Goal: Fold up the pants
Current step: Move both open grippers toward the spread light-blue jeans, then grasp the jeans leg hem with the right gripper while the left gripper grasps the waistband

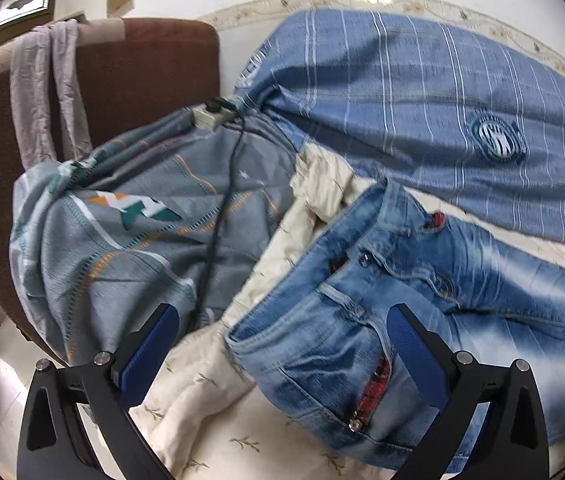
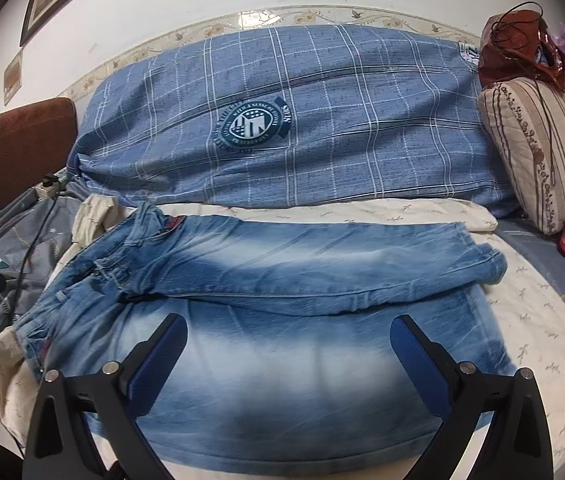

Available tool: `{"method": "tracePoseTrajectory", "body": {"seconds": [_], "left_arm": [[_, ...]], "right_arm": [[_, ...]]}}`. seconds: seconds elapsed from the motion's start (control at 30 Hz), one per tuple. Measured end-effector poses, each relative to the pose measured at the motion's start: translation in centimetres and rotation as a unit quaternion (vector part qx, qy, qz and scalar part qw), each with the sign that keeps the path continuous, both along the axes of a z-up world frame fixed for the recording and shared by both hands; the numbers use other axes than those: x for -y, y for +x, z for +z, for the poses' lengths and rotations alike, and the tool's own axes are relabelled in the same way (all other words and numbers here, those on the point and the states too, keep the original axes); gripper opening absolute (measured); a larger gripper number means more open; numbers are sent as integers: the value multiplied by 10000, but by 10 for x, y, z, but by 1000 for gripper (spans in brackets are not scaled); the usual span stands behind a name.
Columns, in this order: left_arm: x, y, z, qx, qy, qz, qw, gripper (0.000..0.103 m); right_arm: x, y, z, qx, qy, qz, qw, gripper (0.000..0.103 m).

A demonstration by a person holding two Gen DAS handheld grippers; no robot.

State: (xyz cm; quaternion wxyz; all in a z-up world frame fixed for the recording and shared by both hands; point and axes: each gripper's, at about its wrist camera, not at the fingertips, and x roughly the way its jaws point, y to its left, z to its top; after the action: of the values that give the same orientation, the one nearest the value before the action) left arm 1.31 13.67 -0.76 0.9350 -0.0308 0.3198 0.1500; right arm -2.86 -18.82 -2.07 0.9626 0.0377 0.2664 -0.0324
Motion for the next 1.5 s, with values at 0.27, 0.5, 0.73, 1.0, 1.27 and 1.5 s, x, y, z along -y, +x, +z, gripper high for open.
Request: {"method": "tracePoseTrajectory", "body": {"seconds": [0.27, 0.5, 0.73, 1.0, 1.27, 1.5], "left_arm": [[21, 27, -15, -502, -133, -389, 9979, 103], [35, 96, -10, -860, -84, -696, 9938, 103], [32, 180, -7, -1225, -16, -850, 9888, 103], [12, 268, 6, -1595, -407, -867, 9825, 103], [24, 320, -8, -1888, -725, -726, 9766, 103], [55, 348, -32, -2079, -863, -944, 9698, 93]], "right_arm": [[89, 30, 19, 127, 251, -668, 9974, 103], [200, 80, 26, 31, 1163, -1388, 9835, 103], [269, 118, -6, -314, 2326, -1663, 9577, 100], [288, 161, -25, -1014, 2394, -1741, 9498, 82], [288, 170, -27, -1368, 2486, -1904, 9398, 81], [285, 175, -31, -1474, 2500, -1977, 9363, 81]]}}
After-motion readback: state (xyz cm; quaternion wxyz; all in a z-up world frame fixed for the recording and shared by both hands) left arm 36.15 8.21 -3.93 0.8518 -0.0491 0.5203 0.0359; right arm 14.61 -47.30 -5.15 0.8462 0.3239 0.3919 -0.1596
